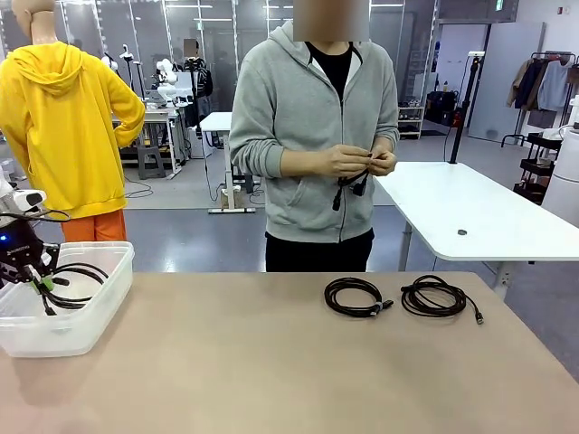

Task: Organize and store the cables.
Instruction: Place the Power Cable into the Organizing box.

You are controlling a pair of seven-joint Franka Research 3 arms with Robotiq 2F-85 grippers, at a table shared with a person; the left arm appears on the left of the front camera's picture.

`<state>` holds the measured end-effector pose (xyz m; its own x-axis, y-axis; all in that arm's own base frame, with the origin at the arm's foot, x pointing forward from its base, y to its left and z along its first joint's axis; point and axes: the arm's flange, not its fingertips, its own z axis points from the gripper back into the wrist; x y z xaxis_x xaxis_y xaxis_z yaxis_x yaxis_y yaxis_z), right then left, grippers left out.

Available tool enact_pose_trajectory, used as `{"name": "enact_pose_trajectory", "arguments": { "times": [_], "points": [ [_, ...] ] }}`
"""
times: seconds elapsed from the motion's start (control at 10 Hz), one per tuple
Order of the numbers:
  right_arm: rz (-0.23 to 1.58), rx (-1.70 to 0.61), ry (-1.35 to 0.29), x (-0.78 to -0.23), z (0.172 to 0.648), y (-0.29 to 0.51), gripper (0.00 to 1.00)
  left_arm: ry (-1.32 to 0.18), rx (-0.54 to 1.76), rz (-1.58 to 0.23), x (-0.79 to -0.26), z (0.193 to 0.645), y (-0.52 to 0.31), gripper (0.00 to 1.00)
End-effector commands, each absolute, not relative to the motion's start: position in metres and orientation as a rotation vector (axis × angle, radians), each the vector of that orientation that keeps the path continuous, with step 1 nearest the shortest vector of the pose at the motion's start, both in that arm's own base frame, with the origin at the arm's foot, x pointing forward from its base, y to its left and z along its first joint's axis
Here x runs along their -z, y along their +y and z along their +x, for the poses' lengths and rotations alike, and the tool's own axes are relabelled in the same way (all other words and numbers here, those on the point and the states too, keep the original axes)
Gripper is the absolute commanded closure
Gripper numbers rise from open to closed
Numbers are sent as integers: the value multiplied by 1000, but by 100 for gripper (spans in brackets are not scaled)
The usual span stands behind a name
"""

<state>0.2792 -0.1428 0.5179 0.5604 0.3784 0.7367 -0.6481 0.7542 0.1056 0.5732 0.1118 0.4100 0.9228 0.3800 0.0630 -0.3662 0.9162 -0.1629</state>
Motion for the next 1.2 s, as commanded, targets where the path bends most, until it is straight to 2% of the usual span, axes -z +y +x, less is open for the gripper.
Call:
{"name": "enact_pose_trajectory", "arguments": {
  "times": [0.0, 0.1, 0.4, 0.5, 1.1],
  "points": [
    [395, -640, -767, -519, 279, -144, 0, -96, -395, -135, -415, 567, 106, 69],
    [395, -640, -767, -519, 279, -144, 0, -105, -393, -124, -416, 566, 106, 58],
    [395, -640, -767, -519, 279, -144, 0, -114, -378, -118, -418, 563, 102, 12],
    [395, -640, -767, -519, 279, -144, 0, -115, -377, -119, -419, 563, 101, 0],
    [395, -640, -767, -519, 279, -144, 0, -110, -368, -136, -421, 571, 106, 0]
  ]
}}
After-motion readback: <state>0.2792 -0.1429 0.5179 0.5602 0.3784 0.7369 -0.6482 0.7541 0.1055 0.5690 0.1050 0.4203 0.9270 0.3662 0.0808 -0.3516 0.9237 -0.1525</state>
